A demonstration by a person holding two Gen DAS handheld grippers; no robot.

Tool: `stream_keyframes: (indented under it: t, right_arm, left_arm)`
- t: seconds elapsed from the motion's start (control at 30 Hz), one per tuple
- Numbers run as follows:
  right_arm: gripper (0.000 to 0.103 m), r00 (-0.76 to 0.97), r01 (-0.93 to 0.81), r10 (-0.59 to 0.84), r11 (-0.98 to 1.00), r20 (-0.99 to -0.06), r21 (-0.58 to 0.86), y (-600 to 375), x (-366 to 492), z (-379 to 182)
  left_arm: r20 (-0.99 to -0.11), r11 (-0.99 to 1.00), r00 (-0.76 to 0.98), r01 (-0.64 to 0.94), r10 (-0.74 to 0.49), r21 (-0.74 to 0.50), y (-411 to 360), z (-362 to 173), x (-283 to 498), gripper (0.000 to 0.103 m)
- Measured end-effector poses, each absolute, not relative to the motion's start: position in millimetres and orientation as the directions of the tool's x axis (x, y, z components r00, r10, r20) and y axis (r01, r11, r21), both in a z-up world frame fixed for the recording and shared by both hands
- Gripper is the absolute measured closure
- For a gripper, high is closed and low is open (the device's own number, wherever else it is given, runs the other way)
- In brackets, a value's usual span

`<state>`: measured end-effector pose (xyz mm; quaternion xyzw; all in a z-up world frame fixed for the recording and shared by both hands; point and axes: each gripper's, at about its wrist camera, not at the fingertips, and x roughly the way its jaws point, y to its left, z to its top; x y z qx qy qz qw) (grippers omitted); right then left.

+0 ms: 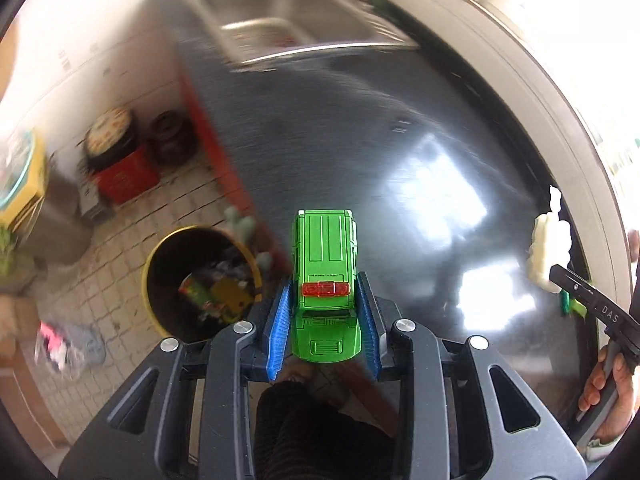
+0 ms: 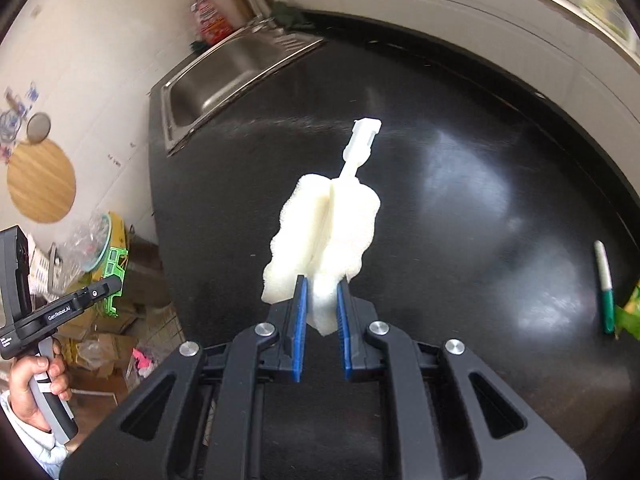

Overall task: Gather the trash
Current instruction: 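Carry the toy car and white piece in both grippers over the trash bin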

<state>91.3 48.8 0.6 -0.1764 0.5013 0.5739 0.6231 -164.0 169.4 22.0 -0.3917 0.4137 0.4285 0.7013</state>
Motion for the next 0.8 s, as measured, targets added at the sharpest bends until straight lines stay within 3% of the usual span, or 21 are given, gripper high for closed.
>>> stream_keyframes:
  t: [0.37, 0.57, 0.8]
  right_arm:
    - [0.088, -0.369, -0.928, 0.397, -0.100, -0.840, 0.360, 133, -105, -21]
    - [0.088, -0.422, -0.906, 0.308, -0.173, -0.853, 0.386, 167, -170, -39]
    - [0.088, -0.427, -0.902, 0.247, -0.176, -0.870, 0.393, 191, -189, -62]
  left_arm:
    - [-0.942, 0.039, 0.166, -0.986, 0.292, -0.162, 175, 2, -318, 0.072]
    - [-0.955, 0.006, 0.159, -0.987, 0.252, -0.163, 186, -27, -340, 0.072]
    - [-0.960, 0.002, 0.191, -0.981, 0.205, -0.195, 200, -62, -340, 0.072]
